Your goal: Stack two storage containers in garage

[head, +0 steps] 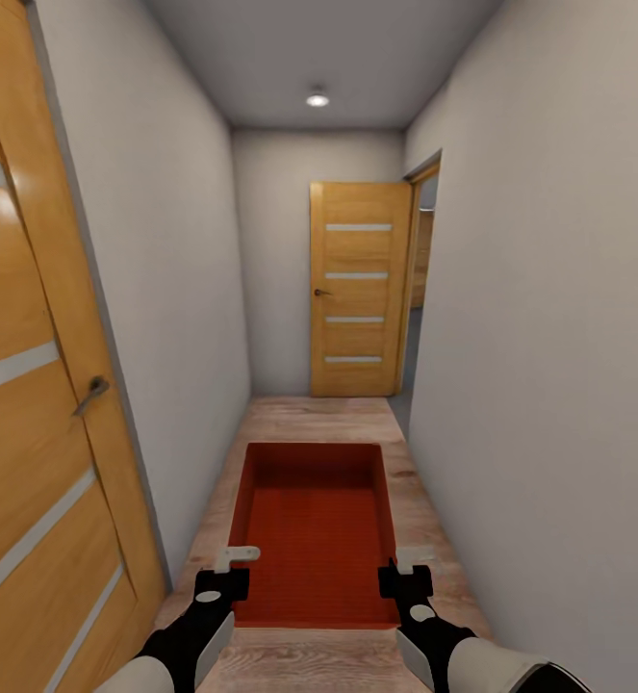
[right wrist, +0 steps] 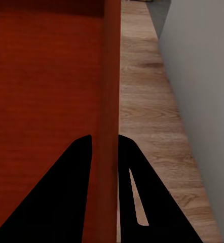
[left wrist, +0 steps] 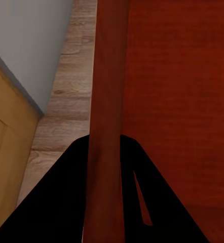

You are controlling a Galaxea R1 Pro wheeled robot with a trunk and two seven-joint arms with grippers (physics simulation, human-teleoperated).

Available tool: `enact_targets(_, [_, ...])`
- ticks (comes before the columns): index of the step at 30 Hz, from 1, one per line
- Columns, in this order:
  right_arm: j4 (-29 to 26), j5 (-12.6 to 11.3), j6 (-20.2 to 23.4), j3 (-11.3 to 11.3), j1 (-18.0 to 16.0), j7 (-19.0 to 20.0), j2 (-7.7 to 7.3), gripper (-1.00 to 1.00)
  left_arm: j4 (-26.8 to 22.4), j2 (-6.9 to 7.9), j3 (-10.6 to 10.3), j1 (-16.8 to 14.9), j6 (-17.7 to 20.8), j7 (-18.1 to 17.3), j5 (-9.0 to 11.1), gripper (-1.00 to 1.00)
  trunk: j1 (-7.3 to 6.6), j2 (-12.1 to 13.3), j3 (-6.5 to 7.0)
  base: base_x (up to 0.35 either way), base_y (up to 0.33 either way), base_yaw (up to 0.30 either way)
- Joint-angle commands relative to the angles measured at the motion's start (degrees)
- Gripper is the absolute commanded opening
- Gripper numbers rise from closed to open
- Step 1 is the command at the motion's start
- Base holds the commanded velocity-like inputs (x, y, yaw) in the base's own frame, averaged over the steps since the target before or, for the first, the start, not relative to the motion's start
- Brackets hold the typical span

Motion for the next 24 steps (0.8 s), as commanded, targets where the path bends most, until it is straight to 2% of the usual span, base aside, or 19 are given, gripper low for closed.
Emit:
enact_targets(1, [0.0, 0.3, 0.3, -2.5, 0.0, 1.0, 0.06, -1.00, -0.9, -0.03, 0.4, 0.0, 0.2, 0.4, 1.2, -1.00, 0.04, -0.1, -0.09, 0.324, 0.000, 0.000])
enact_targets(24, [0.0, 0.3, 0.3, -2.5, 0.0, 1.0, 0.06, -1.00, -0.9, 0.14, 0.5, 0.0, 0.3, 0.4, 1.2, -1.00, 0.04, -0.1, -0.09, 0.324, 0.000, 0.000])
